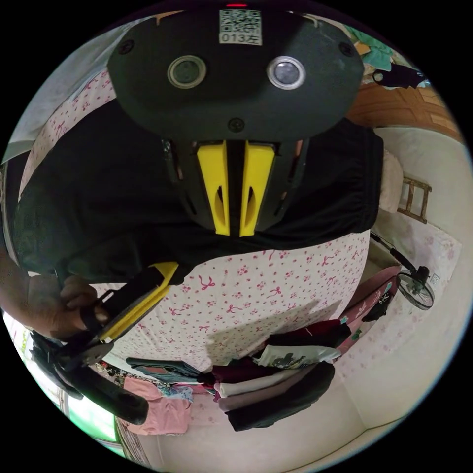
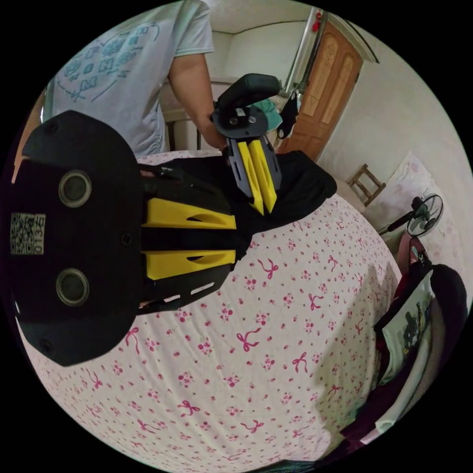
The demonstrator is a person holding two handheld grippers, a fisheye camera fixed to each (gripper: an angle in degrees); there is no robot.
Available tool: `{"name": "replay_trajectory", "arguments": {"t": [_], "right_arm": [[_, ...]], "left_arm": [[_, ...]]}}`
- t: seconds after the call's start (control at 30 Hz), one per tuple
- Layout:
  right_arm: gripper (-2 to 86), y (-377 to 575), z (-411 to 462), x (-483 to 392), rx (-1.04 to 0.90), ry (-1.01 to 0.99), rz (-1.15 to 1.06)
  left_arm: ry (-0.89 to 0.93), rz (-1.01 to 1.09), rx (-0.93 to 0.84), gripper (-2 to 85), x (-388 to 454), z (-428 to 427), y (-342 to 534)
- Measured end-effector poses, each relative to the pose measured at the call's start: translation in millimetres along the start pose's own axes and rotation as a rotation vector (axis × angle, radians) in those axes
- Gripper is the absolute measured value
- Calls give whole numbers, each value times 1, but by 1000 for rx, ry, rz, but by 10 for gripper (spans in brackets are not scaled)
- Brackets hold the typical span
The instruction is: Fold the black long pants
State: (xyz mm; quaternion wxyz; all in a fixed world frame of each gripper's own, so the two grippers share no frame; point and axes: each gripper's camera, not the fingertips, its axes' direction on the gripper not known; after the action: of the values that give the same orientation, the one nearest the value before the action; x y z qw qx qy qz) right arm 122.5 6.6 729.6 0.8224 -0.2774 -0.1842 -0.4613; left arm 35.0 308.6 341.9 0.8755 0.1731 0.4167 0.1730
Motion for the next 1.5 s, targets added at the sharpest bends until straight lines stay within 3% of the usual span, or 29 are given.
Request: {"name": "replay_trajectory", "arguments": {"t": [0.2,0.43,0.73,0.97,1.13,1.23,1.5], "right_arm": [[26,-8,-10,25,61,-97,66],[13,-2,-27,45,145,-43,111],[6,-6,-15,49,37,109,20],[2,14,-25,51,25,112,12],[2,76,-73,39,163,206,88],[2,130,-79,12,180,244,68],[1,274,-25,-77,132,267,41]], "left_arm": [[-14,3,86,4,-1,-18,32],[-18,170,-41,-2,27,-2,81],[-26,180,-23,-3,21,17,111],[-59,196,-2,-2,23,34,128],[-24,167,-23,0,11,41,132],[3,207,68,-1,15,22,139],[222,511,61,-3,93,25,171]]}}
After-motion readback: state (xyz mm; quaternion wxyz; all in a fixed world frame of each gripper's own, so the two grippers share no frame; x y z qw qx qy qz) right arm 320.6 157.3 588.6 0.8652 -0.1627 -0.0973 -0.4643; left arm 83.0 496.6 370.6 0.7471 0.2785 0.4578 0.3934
